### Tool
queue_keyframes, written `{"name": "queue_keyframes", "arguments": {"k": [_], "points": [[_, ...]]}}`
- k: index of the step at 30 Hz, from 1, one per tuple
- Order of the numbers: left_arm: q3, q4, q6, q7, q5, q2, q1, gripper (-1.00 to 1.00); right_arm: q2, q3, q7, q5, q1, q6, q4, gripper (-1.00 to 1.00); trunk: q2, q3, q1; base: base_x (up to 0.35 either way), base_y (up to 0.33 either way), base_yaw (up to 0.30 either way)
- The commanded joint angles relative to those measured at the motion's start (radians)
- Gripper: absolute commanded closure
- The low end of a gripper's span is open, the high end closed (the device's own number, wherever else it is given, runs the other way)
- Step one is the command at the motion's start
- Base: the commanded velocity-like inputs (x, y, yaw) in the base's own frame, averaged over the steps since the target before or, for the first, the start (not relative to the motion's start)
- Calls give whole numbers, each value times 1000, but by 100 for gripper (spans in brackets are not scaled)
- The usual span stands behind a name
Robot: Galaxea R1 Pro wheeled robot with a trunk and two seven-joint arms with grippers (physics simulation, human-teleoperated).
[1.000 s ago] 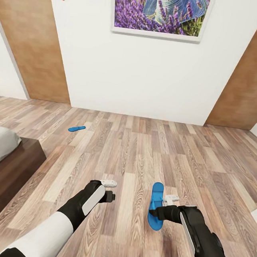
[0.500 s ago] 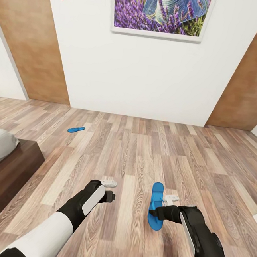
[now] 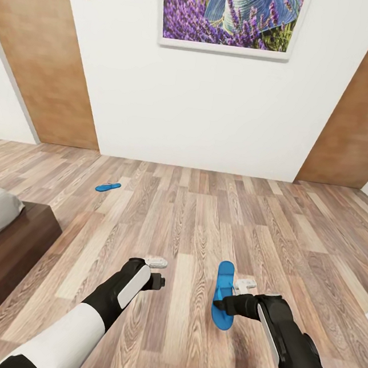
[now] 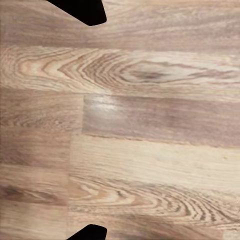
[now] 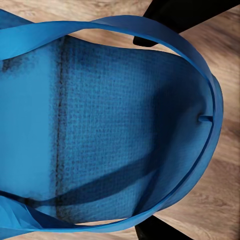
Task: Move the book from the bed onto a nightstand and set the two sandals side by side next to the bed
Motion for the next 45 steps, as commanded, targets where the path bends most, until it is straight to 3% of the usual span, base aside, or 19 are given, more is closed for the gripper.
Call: {"name": "queue_keyframes", "arguments": {"k": [1,45], "points": [[-1,-1,1,10,10,0,-1,-100,-1,1,7,8,-1,3,-1,100,0,-1,0,76,0,0],[-1,-1,1,9,10,0,-1,-100,-2,0,7,9,-1,2,-1,100,0,-1,0,74,0,0]]}}
